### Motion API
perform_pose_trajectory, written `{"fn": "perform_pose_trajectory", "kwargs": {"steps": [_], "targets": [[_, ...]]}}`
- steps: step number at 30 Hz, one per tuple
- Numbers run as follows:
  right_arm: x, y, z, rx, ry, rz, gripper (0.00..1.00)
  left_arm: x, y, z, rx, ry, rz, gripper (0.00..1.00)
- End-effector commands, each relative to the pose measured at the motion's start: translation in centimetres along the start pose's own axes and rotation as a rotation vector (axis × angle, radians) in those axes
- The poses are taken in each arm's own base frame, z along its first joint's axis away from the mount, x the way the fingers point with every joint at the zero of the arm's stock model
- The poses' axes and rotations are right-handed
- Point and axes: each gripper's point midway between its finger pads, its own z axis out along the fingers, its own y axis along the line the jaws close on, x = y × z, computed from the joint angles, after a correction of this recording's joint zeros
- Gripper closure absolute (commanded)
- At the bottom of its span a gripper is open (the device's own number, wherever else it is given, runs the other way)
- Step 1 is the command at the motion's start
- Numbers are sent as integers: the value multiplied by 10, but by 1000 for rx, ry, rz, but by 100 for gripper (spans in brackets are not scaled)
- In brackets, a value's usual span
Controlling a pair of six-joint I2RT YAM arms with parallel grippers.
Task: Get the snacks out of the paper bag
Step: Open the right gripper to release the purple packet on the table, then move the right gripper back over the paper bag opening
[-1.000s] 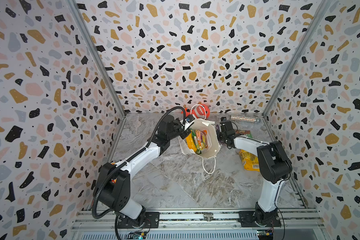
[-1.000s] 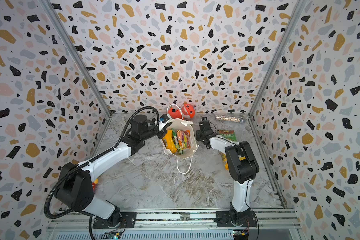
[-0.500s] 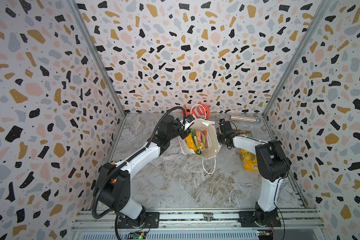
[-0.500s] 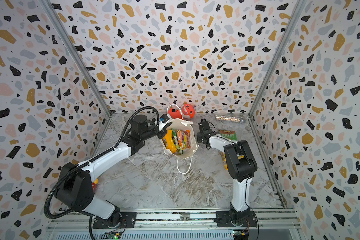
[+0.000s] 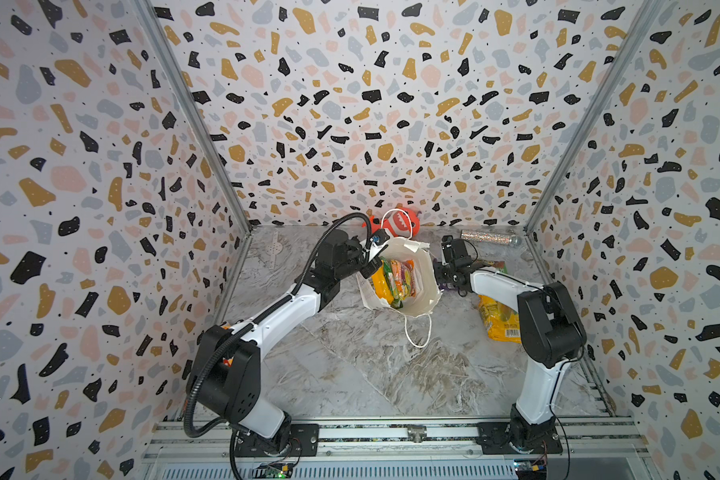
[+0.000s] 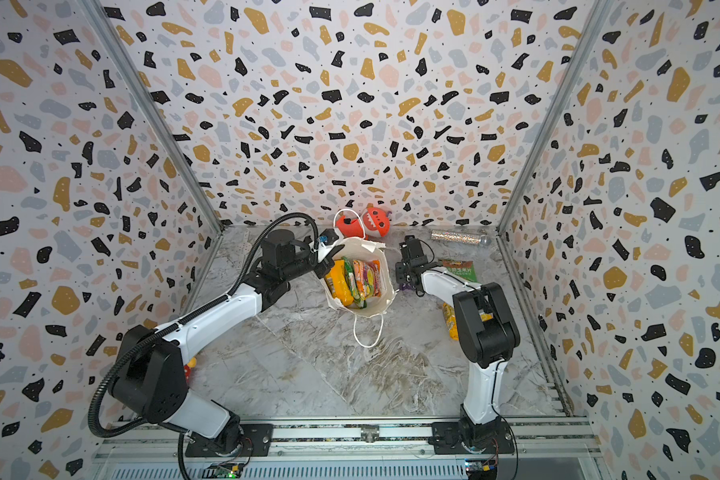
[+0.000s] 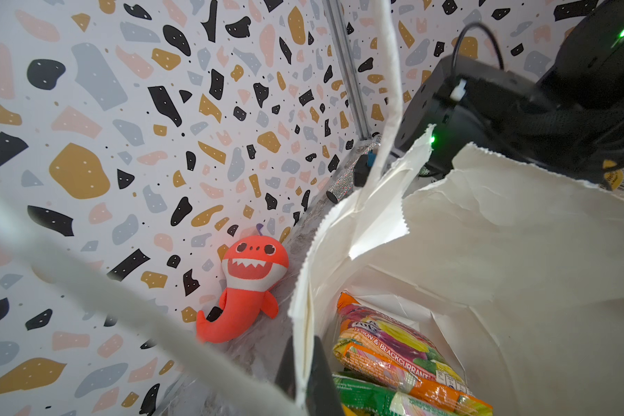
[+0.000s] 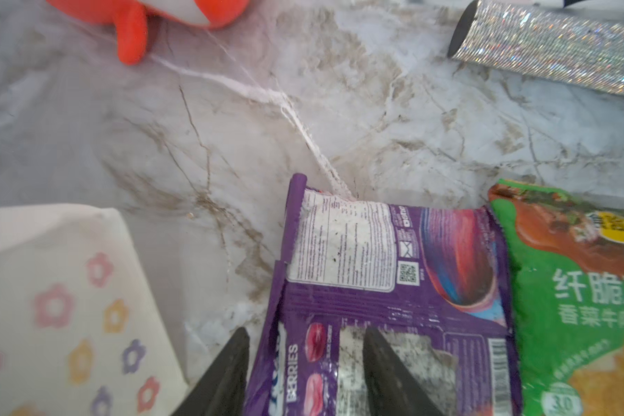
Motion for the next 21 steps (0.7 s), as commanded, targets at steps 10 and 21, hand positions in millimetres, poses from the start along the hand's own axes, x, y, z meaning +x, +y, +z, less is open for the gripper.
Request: {"fn": "perform_pose_trajectory", "kwargs": {"steps": [10, 21], "targets": [[-95, 47, -178, -265, -358, 25, 46, -33, -4, -8, 33, -103, 57, 100], [-44, 116, -281, -518, -445, -119, 64, -22, -23, -14, 118, -52, 114, 100]]}}
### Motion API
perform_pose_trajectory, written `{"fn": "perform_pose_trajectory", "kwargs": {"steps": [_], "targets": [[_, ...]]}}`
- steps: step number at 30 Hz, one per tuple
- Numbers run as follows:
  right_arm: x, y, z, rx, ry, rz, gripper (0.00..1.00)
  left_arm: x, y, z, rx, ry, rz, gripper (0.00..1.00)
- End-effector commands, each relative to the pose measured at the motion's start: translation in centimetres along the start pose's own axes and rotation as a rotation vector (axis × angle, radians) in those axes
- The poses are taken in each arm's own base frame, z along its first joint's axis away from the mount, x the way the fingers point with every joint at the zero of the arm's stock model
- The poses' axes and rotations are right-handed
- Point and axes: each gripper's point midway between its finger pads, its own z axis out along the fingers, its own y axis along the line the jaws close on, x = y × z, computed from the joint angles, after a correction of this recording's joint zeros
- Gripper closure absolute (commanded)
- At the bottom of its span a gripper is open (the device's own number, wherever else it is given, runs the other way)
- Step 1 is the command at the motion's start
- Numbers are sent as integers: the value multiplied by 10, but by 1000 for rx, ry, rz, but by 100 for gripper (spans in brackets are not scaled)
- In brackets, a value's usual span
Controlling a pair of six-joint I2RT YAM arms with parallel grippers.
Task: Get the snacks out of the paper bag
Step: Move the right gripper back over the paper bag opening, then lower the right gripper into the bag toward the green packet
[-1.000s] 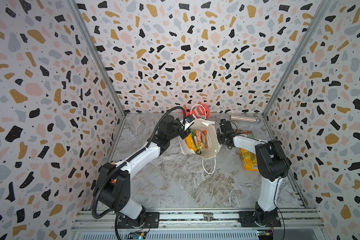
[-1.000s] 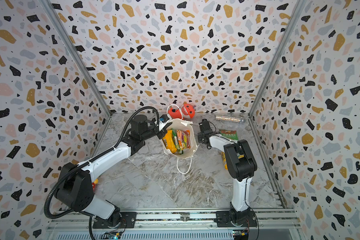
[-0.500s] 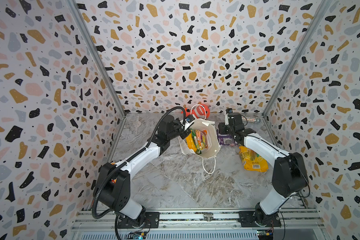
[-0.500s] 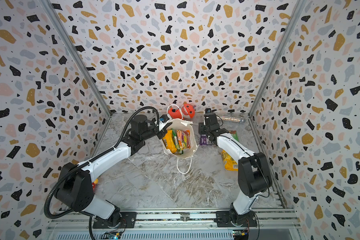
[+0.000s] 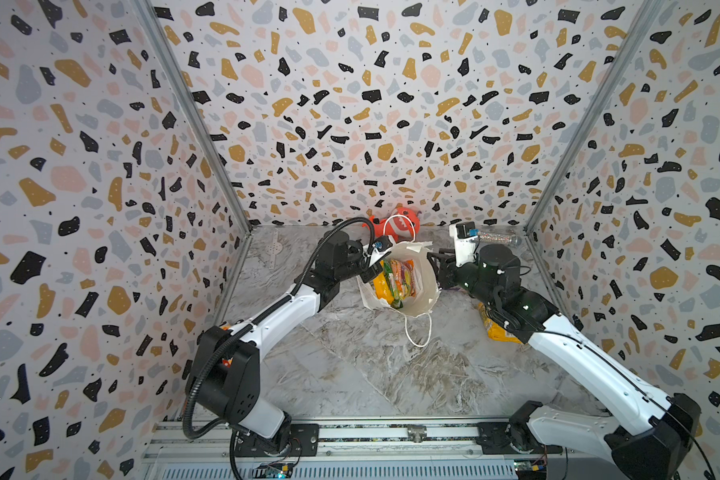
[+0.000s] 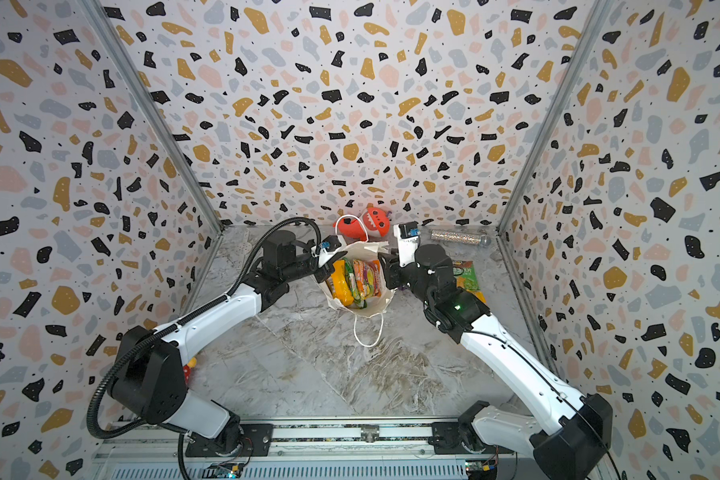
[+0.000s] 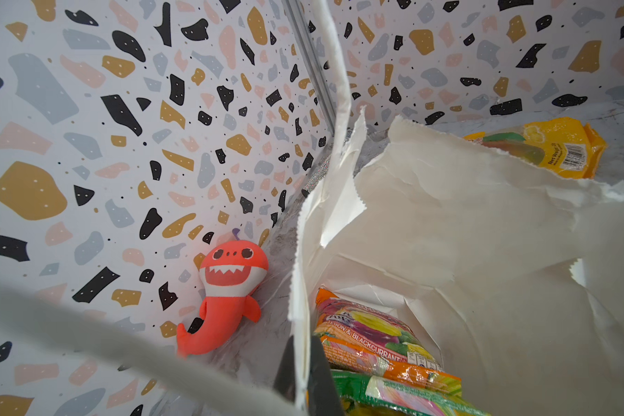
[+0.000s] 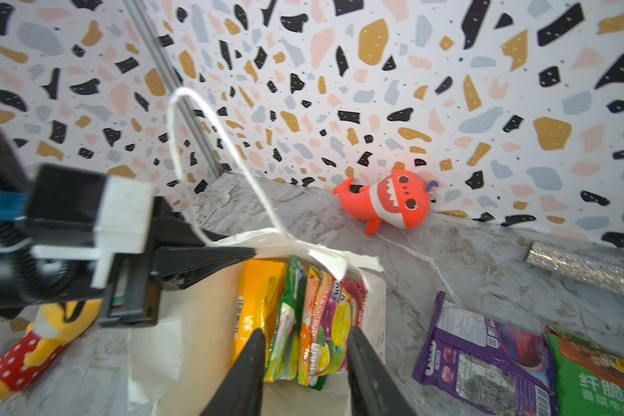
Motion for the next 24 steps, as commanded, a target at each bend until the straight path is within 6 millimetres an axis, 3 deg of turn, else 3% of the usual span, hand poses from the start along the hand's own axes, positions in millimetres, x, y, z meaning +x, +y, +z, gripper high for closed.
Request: {"fn": "perform_pose_trajectory", "kwargs": {"steps": [1, 9, 15, 24], "targets": [[17, 25, -4, -63, 58, -29, 65, -26, -3, -11, 16, -51, 64, 100], [58, 55, 31, -87, 201, -69, 74, -33, -7, -11, 28, -65, 74, 100], [96, 46, 63, 6, 282, -51, 76, -36, -10, -11, 28, -73, 87, 100], [132, 28, 99, 129, 341, -29, 73, -38, -11, -10, 26, -92, 93, 100]]}}
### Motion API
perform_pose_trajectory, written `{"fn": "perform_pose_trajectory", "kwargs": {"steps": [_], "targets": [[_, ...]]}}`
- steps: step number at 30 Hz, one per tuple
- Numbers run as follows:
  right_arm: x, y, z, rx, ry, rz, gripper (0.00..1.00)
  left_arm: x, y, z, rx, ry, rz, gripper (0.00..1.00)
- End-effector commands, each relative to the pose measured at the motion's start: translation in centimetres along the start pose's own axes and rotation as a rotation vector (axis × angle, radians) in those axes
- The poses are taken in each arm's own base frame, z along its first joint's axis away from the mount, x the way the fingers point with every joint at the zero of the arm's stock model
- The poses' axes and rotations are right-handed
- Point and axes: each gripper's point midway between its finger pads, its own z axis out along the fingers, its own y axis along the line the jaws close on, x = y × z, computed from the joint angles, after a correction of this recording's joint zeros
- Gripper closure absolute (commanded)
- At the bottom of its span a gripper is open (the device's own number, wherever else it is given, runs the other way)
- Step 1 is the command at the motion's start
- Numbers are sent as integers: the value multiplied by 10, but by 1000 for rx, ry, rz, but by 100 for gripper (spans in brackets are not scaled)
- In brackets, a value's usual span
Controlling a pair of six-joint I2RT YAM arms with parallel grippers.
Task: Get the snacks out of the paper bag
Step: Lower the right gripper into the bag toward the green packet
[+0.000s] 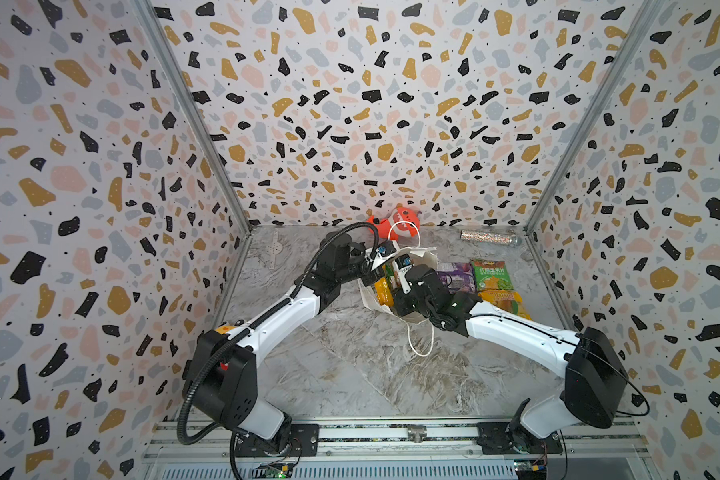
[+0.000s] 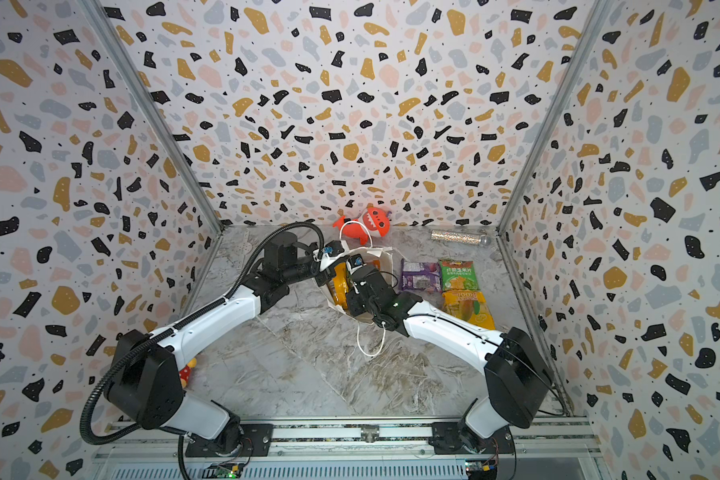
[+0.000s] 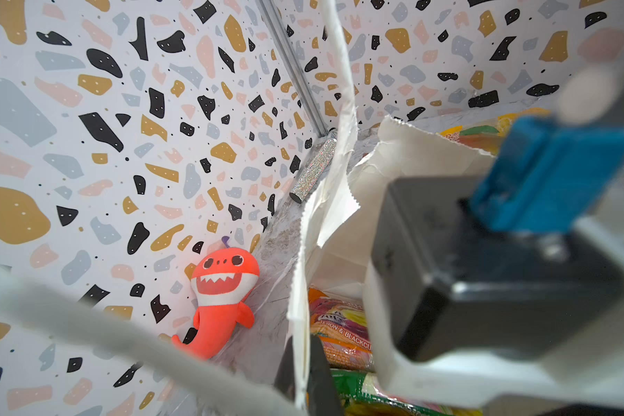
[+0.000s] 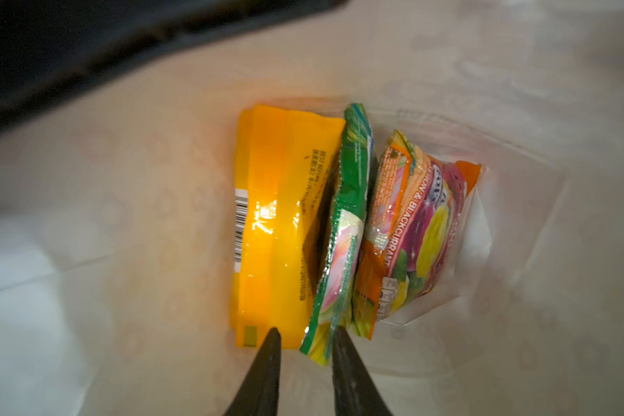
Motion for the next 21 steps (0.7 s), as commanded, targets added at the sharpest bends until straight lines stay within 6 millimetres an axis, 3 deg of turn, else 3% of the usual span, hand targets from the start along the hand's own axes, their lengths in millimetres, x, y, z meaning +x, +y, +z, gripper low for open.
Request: {"fn": "perform_pose_trajectory", "kwargs": {"steps": [1, 9, 14, 18, 21], "targets": [[-22, -7, 3, 64, -59, 39, 72, -32, 4, -8, -17, -91, 55, 100], [-18, -29, 30, 148, -25, 85, 63, -30, 4, -8, -25, -86, 57, 100], [-19, -33, 48, 153, -19, 79, 57, -29, 4, -9, -30, -86, 60, 100], [-14, -39, 61, 184, 11, 71, 57, -31, 3, -10, -28, -90, 60, 100], [-14, -44, 61, 189, 8, 79, 65, -33, 4, -12, -35, -94, 66, 100]]}}
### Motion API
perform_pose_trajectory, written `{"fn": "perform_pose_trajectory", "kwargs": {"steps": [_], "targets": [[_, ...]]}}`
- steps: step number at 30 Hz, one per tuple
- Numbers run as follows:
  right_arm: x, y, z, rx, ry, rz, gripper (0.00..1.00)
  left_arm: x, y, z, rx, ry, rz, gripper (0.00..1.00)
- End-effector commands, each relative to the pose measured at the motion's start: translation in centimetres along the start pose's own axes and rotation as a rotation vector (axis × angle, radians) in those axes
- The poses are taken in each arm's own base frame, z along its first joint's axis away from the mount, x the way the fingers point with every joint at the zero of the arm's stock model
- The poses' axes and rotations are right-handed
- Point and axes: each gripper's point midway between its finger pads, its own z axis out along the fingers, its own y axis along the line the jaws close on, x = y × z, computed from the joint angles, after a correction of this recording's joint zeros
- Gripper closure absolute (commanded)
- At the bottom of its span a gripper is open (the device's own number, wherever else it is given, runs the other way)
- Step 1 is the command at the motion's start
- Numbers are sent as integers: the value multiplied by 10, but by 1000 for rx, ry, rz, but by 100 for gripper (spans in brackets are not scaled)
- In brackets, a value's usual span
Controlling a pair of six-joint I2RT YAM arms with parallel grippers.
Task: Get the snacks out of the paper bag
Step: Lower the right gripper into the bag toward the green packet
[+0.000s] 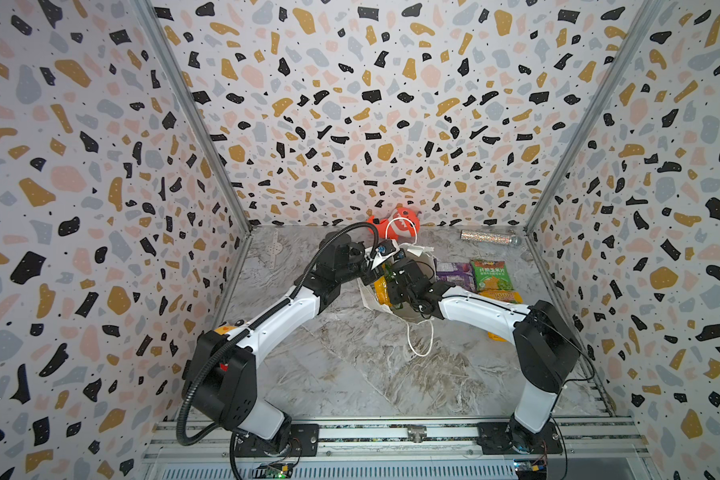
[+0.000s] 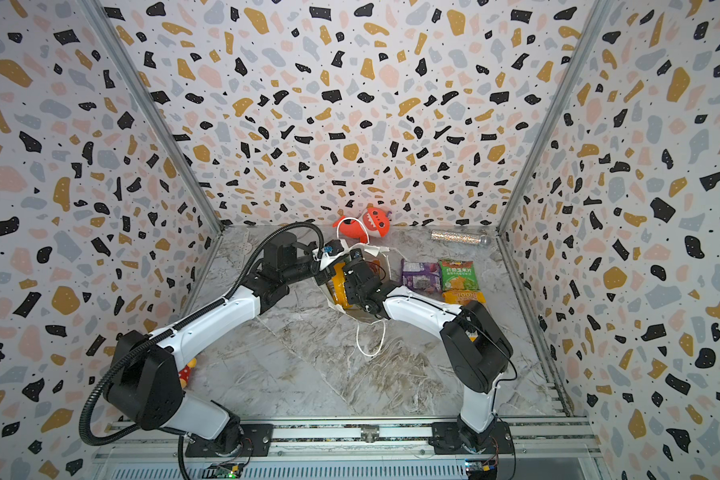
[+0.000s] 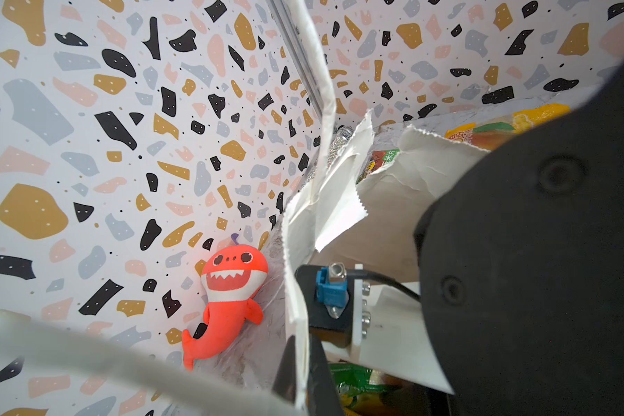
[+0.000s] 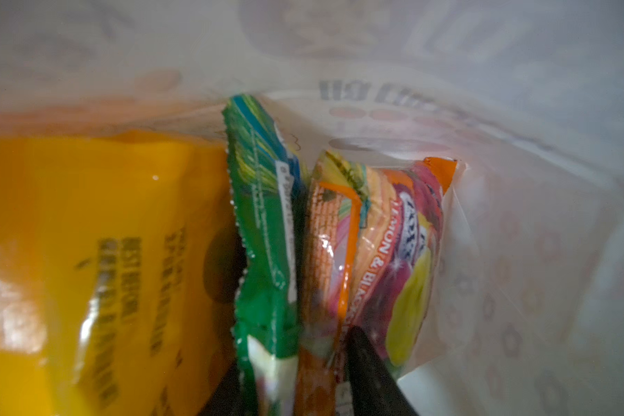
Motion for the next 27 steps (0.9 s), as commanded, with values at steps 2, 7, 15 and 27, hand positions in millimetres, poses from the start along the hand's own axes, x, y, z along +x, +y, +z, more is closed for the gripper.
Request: {"fn": "perform_pose_trajectory", "kwargs": {"steps": [2, 7, 15, 27], "targets": [[-21, -6, -9, 20, -50, 14, 73, -34, 0, -13, -9, -105, 62, 100], [-26, -10, -15, 35, -61, -3, 85, -33, 0, -11, -12, -106, 61, 100], [-40, -7, -36, 2, -83, -26, 97, -30, 1, -9, -18, -99, 62, 100], [-57, -6, -67, -32, -148, -42, 100, -27, 4, -8, -30, -87, 58, 100]]}}
